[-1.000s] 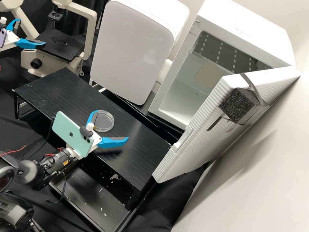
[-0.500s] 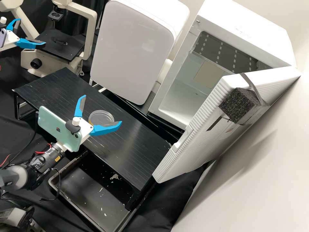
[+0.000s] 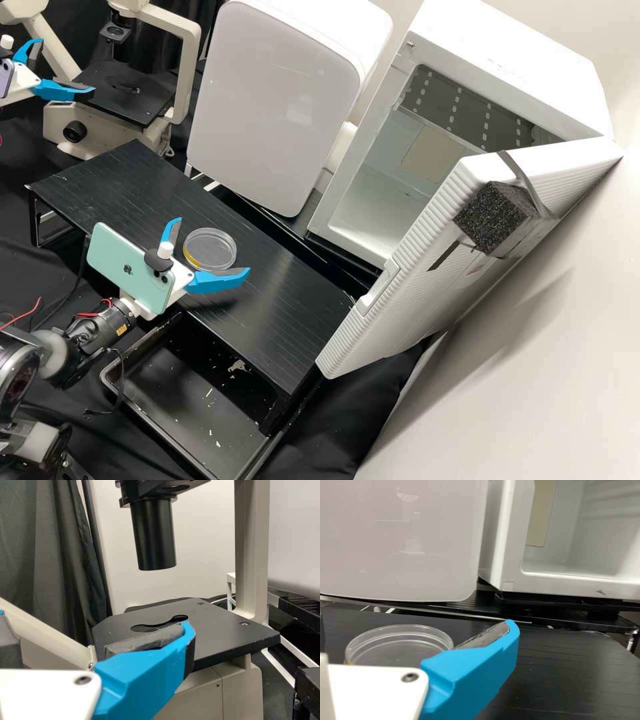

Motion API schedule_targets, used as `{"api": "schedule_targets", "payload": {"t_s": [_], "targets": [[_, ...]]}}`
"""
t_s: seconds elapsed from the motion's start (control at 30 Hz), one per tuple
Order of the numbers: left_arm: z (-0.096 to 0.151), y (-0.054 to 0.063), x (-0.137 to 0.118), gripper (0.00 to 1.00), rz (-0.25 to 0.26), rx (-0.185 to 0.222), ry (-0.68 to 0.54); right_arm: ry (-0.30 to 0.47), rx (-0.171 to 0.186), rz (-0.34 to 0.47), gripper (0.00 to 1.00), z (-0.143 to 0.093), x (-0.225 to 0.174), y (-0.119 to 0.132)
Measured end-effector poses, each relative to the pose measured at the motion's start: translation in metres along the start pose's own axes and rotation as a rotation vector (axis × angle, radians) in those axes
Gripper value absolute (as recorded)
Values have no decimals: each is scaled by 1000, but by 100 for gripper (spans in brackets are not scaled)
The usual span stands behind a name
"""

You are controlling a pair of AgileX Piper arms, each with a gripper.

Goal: Place the petri dish in the incubator

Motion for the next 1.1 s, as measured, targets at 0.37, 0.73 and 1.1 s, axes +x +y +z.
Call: {"api": "schedule_targets", "payload": {"t_s": [0.37,0.73,1.1], "targets": [[0,0,0,100,0,0,0,-52,-22,-78,100,6,3,-17],[0,0,0,100,0,0,0,-88,-38,-65,100,12,17,-20],[0,0,0,100,0,0,0,-81,-47,-65,0,13,33,-21]]}}
